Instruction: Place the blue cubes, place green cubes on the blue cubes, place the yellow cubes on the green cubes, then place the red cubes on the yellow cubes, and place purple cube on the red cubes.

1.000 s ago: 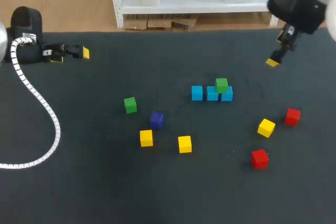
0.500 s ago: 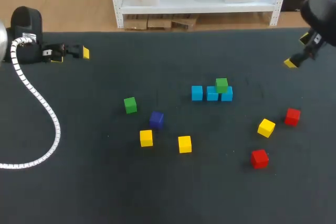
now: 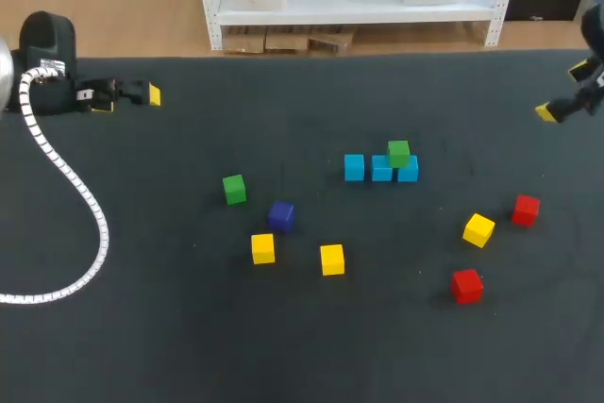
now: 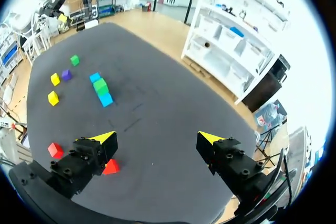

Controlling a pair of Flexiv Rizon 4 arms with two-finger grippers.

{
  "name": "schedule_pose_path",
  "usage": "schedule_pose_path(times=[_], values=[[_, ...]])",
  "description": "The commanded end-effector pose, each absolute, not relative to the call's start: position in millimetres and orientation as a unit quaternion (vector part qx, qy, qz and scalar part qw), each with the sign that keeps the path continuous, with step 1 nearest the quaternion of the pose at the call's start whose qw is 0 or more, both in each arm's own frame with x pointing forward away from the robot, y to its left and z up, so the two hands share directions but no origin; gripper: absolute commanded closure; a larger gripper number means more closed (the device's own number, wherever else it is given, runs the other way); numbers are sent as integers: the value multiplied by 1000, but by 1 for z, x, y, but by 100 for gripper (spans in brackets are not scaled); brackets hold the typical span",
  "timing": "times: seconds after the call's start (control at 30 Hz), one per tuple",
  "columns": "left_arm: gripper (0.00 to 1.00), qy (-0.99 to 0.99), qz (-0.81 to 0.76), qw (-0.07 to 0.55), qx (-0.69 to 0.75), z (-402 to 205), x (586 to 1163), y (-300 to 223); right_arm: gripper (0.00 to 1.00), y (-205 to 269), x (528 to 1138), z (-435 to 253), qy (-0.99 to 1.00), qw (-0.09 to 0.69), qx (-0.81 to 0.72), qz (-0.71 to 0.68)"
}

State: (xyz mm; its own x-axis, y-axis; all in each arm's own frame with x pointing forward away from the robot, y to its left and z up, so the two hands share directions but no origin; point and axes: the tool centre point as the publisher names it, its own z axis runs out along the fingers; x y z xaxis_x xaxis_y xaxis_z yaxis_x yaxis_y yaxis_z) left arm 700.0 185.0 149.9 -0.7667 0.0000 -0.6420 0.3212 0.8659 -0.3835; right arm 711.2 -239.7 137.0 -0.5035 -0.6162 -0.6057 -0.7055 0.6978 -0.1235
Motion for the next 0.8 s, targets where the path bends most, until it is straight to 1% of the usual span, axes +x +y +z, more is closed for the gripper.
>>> schedule_pose_path(times=[0.03,0.13,0.53,0.8], values=[[0,908,-243,330,88,150,700,185,0,-243,701,146,845,367,-381,72],[0,908,-243,330,88,150,700,185,0,-242,705,154,839,387,-375,69],[0,908,-243,330,88,150,700,185,0,-238,721,177,832,415,-364,66],[0,908,-243,330,88,150,700,185,0,-246,726,192,829,432,-349,61]])
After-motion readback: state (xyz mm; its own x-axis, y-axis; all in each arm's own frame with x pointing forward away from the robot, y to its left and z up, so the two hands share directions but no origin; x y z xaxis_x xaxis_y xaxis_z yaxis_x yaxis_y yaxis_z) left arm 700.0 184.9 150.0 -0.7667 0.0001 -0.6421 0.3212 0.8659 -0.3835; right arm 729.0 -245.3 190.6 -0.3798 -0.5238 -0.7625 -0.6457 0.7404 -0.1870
